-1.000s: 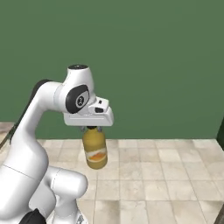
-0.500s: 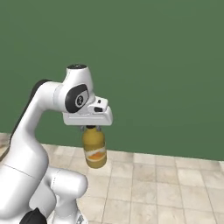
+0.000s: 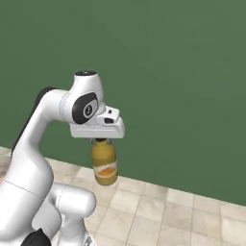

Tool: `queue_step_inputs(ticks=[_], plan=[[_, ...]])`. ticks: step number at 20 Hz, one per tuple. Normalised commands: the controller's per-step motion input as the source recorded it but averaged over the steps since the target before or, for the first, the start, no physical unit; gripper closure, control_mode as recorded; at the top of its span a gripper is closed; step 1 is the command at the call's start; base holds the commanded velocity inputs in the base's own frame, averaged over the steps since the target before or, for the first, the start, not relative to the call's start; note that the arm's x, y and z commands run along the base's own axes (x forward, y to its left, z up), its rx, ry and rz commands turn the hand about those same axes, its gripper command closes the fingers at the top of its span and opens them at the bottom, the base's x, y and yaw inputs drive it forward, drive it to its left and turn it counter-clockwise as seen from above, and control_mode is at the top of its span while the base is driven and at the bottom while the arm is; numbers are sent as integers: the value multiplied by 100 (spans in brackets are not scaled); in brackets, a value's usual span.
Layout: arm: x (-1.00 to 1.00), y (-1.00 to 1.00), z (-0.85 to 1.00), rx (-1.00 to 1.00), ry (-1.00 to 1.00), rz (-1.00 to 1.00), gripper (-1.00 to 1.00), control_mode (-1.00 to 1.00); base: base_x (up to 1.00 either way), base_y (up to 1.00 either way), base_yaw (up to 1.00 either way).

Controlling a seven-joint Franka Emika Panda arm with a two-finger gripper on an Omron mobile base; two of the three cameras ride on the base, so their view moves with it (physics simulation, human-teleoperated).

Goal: There is a wine glass and glass cup on the dining counter. Place the wine bottle next to the wine glass and the juice bottle next to the glass cup.

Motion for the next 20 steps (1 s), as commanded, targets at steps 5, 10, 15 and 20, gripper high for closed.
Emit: queue_step_inputs(ticks=[5,10,15,20], plan=[[0,0,0,0,0,0,100,100,50,-10,48],[0,0,0,0,0,0,100,100,44,-13,52],[0,0,0,0,0,0,100,100,45,-14,51],[0,0,0,0,0,0,100,100,53,-20,42]])
